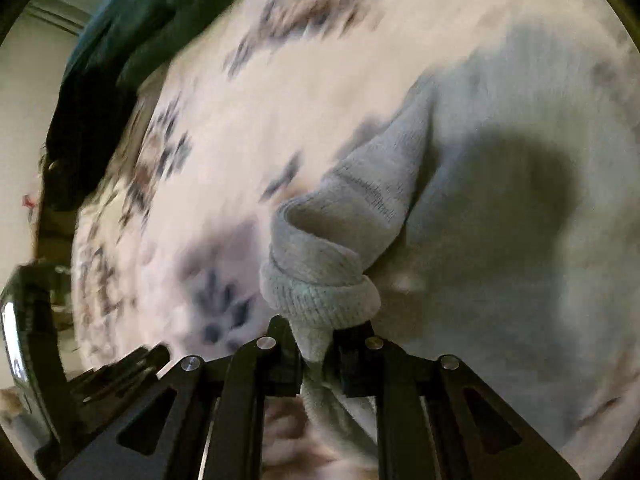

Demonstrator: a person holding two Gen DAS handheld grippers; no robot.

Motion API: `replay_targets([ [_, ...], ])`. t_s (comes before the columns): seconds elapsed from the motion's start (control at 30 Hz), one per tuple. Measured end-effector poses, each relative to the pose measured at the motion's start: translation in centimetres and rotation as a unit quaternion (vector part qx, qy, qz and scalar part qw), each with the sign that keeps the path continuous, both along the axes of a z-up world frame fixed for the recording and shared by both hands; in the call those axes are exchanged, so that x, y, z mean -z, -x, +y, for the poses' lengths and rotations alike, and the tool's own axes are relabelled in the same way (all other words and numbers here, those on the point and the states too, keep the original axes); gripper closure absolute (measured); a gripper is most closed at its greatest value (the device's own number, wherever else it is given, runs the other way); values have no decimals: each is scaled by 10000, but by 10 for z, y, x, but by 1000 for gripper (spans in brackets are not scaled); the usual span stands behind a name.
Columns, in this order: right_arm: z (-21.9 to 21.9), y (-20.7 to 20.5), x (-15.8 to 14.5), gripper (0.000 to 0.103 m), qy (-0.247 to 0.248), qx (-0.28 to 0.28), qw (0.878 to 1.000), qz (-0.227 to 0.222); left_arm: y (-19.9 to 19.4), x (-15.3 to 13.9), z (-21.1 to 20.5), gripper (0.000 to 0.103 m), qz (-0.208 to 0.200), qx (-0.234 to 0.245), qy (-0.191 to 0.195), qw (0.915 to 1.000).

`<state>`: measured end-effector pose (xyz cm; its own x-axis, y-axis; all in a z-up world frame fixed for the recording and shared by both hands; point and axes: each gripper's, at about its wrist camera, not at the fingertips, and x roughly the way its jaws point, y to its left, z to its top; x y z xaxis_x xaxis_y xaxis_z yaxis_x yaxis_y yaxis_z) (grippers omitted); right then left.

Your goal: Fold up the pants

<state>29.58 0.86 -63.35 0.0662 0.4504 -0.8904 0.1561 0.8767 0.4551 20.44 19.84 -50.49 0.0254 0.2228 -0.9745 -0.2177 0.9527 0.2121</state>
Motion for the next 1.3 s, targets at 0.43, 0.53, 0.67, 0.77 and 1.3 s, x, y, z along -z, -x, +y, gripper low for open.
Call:
replay_targets([
  [0.43, -167, 20, -92, 16, -419, 1210, 9916, -190, -33, -15, -102, 84, 30, 806, 1099, 9907],
  [0.53, -203, -3, -86, 16, 61, 1108, 9937, -146, -40, 11, -118, 84, 236, 962, 902, 9910],
  [0.67, -225, -44, -58, 16, 364, 901, 9952, 136, -45, 35, -124, 84, 407, 952, 743, 9918],
  [0.77, -227, -66, -31, 16, 587, 724, 9946, 466, -48, 40, -121, 84, 420, 907, 725, 9923],
  [1.3, -254, -56, -6, 69, 513, 1286, 9855, 979, -33, 1, -104, 84, 161, 752, 585, 9953],
])
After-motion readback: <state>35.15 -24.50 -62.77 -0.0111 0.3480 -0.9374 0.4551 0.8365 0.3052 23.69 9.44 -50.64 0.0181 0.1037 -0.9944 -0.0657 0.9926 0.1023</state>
